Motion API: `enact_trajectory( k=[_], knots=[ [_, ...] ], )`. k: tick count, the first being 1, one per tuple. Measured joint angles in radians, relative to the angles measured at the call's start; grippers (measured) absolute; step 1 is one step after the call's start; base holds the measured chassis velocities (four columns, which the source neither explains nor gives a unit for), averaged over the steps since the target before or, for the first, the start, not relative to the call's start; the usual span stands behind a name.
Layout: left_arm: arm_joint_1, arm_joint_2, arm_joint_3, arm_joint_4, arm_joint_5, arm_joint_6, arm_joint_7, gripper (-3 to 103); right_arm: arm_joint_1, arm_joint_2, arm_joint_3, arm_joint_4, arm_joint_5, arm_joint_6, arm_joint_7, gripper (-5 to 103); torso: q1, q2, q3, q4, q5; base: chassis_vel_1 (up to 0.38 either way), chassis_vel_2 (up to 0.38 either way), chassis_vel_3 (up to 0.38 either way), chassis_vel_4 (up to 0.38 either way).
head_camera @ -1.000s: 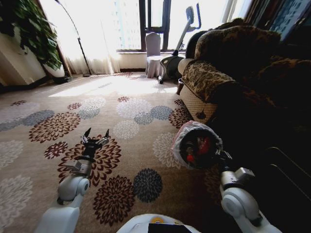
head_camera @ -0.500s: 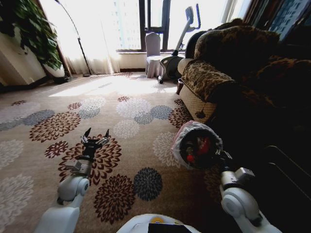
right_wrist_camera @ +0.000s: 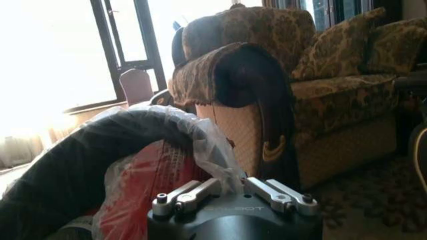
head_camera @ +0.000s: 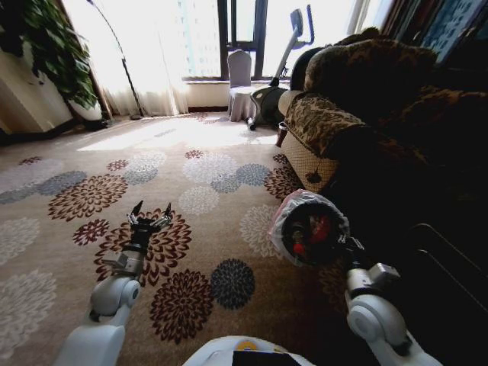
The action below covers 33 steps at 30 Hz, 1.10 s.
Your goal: Pick up the trash from the ground and place it into the trash bin.
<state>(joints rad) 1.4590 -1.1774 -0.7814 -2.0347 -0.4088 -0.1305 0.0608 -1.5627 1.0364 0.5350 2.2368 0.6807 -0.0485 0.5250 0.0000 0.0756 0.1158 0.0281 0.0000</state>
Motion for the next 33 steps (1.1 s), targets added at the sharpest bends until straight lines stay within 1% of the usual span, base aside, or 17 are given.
enact_trajectory(
  k=[8, 17, 18, 19, 22, 24, 26, 27, 28, 29, 30, 33],
  knots=[
    [0.000, 0.000, 0.000, 0.000, 0.000, 0.000, 0.000, 100, 0.000, 0.000, 0.000, 0.000, 0.000, 0.000, 0.000, 0, 0.000, 0.000, 0.000, 0.0000, 0.0001, 0.253, -0.252, -0.241, 0.260],
    [0.000, 0.000, 0.000, 0.000, 0.000, 0.000, 0.000, 100, 0.000, 0.000, 0.000, 0.000, 0.000, 0.000, 0.000, 0, 0.000, 0.000, 0.000, 0.0001, -0.0003, 0.328, -0.328, -0.330, 0.320],
    [0.000, 0.000, 0.000, 0.000, 0.000, 0.000, 0.000, 100, 0.000, 0.000, 0.000, 0.000, 0.000, 0.000, 0.000, 0, 0.000, 0.000, 0.000, 0.0000, 0.0005, 0.381, -0.366, -0.369, 0.352],
    [0.000, 0.000, 0.000, 0.000, 0.000, 0.000, 0.000, 100, 0.000, 0.000, 0.000, 0.000, 0.000, 0.000, 0.000, 0, 0.000, 0.000, 0.000, -0.0001, 0.0000, 0.381, -0.381, -0.380, 0.352],
    [0.000, 0.000, 0.000, 0.000, 0.000, 0.000, 0.000, 100, 0.000, 0.000, 0.000, 0.000, 0.000, 0.000, 0.000, 0, 0.000, 0.000, 0.000, 0.0001, 0.0002, 0.385, -0.368, -0.372, 0.380],
    [0.000, 0.000, 0.000, 0.000, 0.000, 0.000, 0.000, 100, 0.000, 0.000, 0.000, 0.000, 0.000, 0.000, 0.001, 0, 0.000, 0.000, -0.001, -0.0003, -0.0002, 0.357, -0.332, -0.315, 0.333],
    [0.000, 0.000, 0.000, 0.000, 0.000, 0.000, 0.000, 100, 0.000, 0.000, 0.001, 0.000, -0.001, 0.000, 0.001, 0, 0.000, 0.000, 0.000, 0.0000, -0.0009, 0.381, -0.332, -0.344, 0.328],
    [0.000, 0.000, 0.000, 0.000, 0.000, 0.000, 0.000, 100, 0.000, 0.000, 0.000, 0.000, 0.000, 0.000, -0.001, 0, 0.000, 0.000, 0.000, -0.0001, 0.0002, 0.339, -0.330, -0.273, 0.293],
    [0.000, 0.000, 0.000, 0.000, 0.000, 0.000, 0.000, 100, 0.000, 0.000, 0.000, 0.000, 0.000, 0.000, -0.001, 0, 0.000, 0.000, 0.000, -0.0001, 0.0002, 0.339, -0.330, -0.273, 0.293],
    [0.000, 0.000, 0.000, 0.000, 0.000, 0.000, 0.000, 100, 0.000, 0.000, 0.000, 0.000, 0.000, 0.000, 0.000, 0, 0.000, 0.000, 0.000, 0.0003, 0.0003, 0.236, -0.248, -0.273, 0.243],
    [0.000, 0.000, 0.000, 0.000, 0.000, 0.000, 0.000, 100, 0.000, 0.000, 0.000, 0.000, 0.000, 0.000, 0.000, 0, 0.000, 0.000, -0.001, -0.0003, -0.0001, 0.128, -0.168, -0.173, 0.243],
    [0.000, 0.000, 0.000, 0.000, 0.000, 0.000, 0.000, 100, 0.000, 0.000, 0.000, 0.000, 0.000, 0.000, 0.000, 0, 0.000, 0.000, -0.001, -0.0001, 0.0001, 0.100, -0.086, -0.104, 0.151]
  ],
)
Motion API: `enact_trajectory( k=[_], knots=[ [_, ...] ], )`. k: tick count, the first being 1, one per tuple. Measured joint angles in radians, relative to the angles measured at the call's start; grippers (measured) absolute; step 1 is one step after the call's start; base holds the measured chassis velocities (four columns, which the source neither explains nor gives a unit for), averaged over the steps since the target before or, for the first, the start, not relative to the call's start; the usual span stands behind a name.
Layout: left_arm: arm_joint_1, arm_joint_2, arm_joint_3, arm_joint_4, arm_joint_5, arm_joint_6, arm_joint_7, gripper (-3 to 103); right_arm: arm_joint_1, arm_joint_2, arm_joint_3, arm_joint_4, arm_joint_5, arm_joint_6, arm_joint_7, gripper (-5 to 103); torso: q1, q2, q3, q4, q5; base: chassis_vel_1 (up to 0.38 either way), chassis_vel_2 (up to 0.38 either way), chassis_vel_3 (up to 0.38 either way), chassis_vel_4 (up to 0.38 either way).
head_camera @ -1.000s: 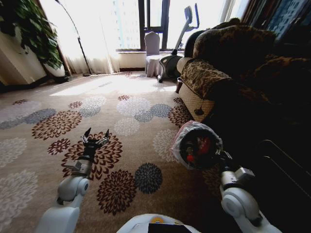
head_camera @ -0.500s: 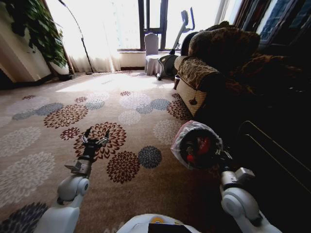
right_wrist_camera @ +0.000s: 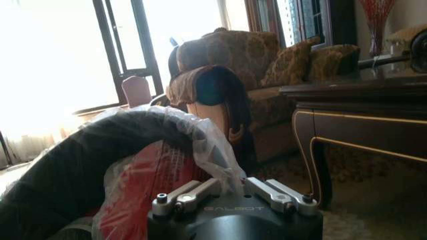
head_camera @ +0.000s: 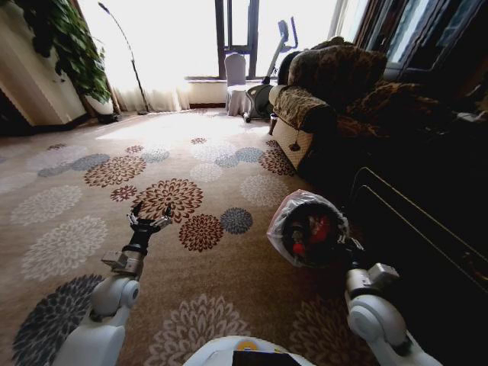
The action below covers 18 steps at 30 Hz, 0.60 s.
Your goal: Pick up the trash from the ground and place it into the trash bin.
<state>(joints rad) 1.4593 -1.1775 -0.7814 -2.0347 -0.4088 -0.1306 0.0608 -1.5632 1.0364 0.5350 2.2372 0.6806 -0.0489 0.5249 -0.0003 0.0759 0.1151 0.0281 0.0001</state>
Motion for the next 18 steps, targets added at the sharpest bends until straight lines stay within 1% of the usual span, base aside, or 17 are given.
enact_trajectory(
  k=[7, 18],
  knots=[
    [-0.001, 0.000, 0.000, 0.000, 0.000, 0.000, 0.000, 100, 0.001, 0.000, 0.000, 0.000, 0.000, 0.000, 0.000, 0, 0.000, 0.000, 0.001, 0.0003, 0.0000, -0.032, 0.039, 0.033, -0.020],
    [0.000, 0.000, 0.000, 0.000, 0.000, 0.000, 0.000, 100, 0.000, 0.000, 0.000, 0.000, 0.000, 0.000, 0.000, 0, 0.000, 0.000, 0.001, 0.0001, 0.0000, 0.000, 0.000, 0.000, 0.000]
  ],
)
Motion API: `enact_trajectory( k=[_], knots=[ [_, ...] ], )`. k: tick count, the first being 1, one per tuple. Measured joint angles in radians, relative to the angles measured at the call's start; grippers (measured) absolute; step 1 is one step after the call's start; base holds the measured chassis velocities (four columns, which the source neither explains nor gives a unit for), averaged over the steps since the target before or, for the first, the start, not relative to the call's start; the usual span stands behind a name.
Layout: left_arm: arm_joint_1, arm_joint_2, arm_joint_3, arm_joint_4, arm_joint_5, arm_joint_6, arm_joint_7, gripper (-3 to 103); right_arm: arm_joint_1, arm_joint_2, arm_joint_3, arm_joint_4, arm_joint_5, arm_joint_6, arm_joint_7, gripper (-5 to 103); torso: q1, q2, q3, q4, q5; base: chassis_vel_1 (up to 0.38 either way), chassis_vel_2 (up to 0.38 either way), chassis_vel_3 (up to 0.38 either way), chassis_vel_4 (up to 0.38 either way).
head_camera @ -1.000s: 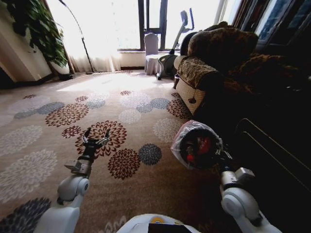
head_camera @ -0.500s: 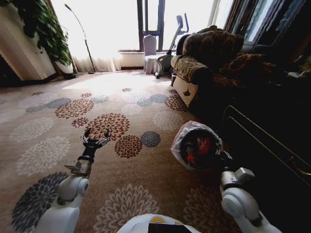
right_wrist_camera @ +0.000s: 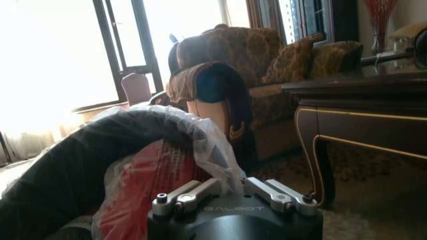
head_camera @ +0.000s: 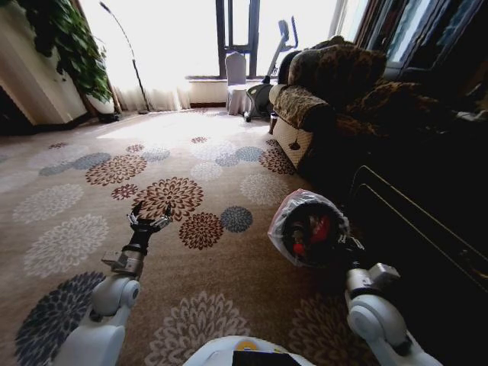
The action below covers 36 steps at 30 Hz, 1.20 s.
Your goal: Pick up the trash from the ground and place it into the trash bin.
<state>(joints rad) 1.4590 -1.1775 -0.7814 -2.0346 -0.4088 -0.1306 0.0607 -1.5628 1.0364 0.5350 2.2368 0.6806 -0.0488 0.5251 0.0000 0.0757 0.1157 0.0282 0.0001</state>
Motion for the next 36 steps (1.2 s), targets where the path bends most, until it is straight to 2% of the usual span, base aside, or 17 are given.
enact_trajectory(
  k=[36],
  knots=[
    [0.000, 0.000, 0.000, 0.000, 0.000, 0.000, 0.000, 100, 0.000, 0.000, 0.000, 0.000, 0.000, 0.000, 0.000, 0, 0.000, 0.000, 0.000, 0.0000, -0.0001, 0.000, 0.000, 0.000, 0.000]
  ],
)
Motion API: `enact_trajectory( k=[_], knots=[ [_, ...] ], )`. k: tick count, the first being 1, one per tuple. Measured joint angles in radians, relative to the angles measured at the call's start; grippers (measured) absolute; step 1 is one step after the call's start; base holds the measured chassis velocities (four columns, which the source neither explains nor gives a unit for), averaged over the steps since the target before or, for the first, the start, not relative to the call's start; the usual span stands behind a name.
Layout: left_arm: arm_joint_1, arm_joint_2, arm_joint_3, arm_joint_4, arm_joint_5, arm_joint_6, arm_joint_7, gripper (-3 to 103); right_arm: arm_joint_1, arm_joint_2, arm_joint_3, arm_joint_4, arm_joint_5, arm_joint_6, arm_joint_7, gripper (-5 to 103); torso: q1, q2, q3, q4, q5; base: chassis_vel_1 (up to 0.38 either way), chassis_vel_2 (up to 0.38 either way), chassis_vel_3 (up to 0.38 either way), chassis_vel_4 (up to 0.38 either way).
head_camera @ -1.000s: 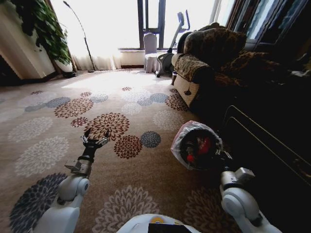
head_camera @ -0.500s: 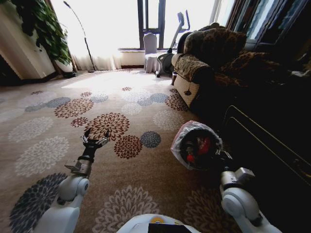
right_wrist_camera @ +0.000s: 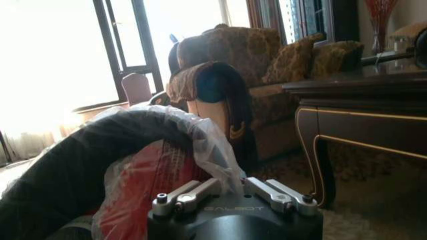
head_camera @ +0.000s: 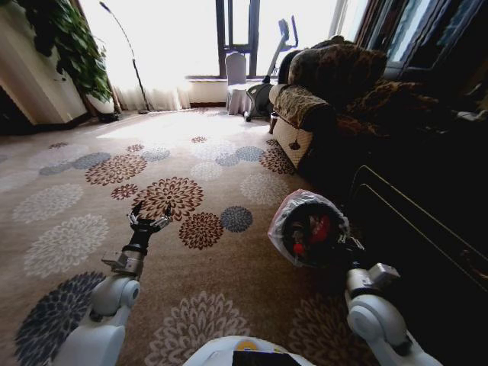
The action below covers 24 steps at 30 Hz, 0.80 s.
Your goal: Pick up the trash from the ground and place it into the trash bin.
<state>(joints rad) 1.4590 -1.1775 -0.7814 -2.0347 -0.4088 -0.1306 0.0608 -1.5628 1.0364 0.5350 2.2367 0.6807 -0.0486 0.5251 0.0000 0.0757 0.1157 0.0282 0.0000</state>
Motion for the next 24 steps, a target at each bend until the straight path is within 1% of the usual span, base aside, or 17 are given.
enact_trajectory(
  k=[7, 8, 10, 11, 13, 15, 17, 18, 19, 20, 23, 24],
  knots=[
    [0.000, 0.000, 0.000, 0.000, 0.000, 0.000, 0.000, 100, -0.007, 0.001, 0.002, 0.002, -0.003, 0.000, 0.000, 0, 0.000, 0.000, 0.000, 0.0000, 0.0000, 0.000, 0.000, 0.000, 0.000],
    [0.000, 0.000, 0.000, 0.000, 0.000, 0.000, 0.000, 100, -0.021, 0.004, 0.008, 0.011, -0.012, -0.001, -0.003, 0, 0.000, 0.000, 0.000, 0.0005, 0.0002, 0.000, 0.000, 0.000, 0.000],
    [0.000, 0.000, 0.000, 0.000, 0.000, 0.000, 0.000, 100, -0.035, 0.008, 0.014, 0.022, -0.022, -0.003, -0.006, 0, 0.000, 0.000, 0.000, 0.0005, 0.0003, 0.000, 0.000, 0.000, 0.000],
    [0.000, 0.000, 0.000, 0.000, 0.000, 0.000, 0.000, 100, -0.086, 0.023, 0.032, 0.058, -0.056, -0.013, -0.021, 0, 0.000, 0.000, 0.000, 0.0000, -0.0001, 0.000, 0.000, 0.000, 0.000],
    [0.000, 0.000, 0.000, 0.000, 0.000, 0.000, 0.000, 100, -0.115, 0.031, 0.043, 0.077, -0.075, -0.019, -0.029, 0, 0.000, 0.000, 0.000, -0.0001, -0.0002, 0.000, 0.000, 0.000, 0.000],
    [0.000, 0.000, 0.000, 0.000, 0.000, 0.000, 0.000, 100, -0.215, 0.059, 0.082, 0.146, -0.144, -0.041, -0.055, 0, 0.000, 0.000, 0.000, -0.0003, -0.0002, 0.000, 0.000, 0.000, 0.000],
    [0.000, 0.000, 0.000, 0.000, 0.000, 0.000, 0.000, 100, -0.241, 0.066, 0.093, 0.164, -0.161, -0.046, -0.062, 0, 0.000, 0.000, 0.000, -0.0003, -0.0003, 0.000, 0.000, 0.000, 0.000],
    [0.000, 0.000, 0.000, 0.000, 0.000, 0.000, 0.000, 100, -0.284, 0.070, 0.114, 0.209, -0.171, -0.082, -0.046, 0, 0.000, 0.000, 0.000, -0.0008, -0.0004, 0.000, 0.000, 0.000, 0.000],
    [0.000, 0.000, 0.000, 0.000, 0.000, 0.000, 0.000, 100, -0.284, 0.070, 0.114, 0.209, -0.171, -0.082, -0.046, 0, 0.000, 0.000, 0.000, -0.0008, -0.0004, 0.000, 0.000, 0.000, 0.000],
    [0.000, 0.000, 0.000, 0.000, 0.000, 0.000, 0.000, 100, -0.298, 0.069, 0.129, 0.227, -0.149, -0.121, -0.014, 0, 0.000, 0.000, 0.000, -0.0001, -0.0007, 0.000, 0.000, 0.000, 0.000],
    [0.000, 0.000, 0.000, 0.000, 0.000, 0.000, 0.000, 100, -0.313, 0.067, 0.151, 0.233, -0.069, -0.175, 0.031, 0, 0.000, 0.000, 0.000, 0.0002, 0.0003, 0.000, 0.000, 0.000, 0.000],
    [0.000, 0.000, 0.000, 0.000, 0.000, 0.000, 0.000, 100, -0.313, 0.067, 0.151, 0.233, -0.069, -0.175, 0.031, 0, 0.000, 0.000, 0.000, 0.0002, 0.0003, 0.000, 0.000, 0.000, 0.000]
  ],
)
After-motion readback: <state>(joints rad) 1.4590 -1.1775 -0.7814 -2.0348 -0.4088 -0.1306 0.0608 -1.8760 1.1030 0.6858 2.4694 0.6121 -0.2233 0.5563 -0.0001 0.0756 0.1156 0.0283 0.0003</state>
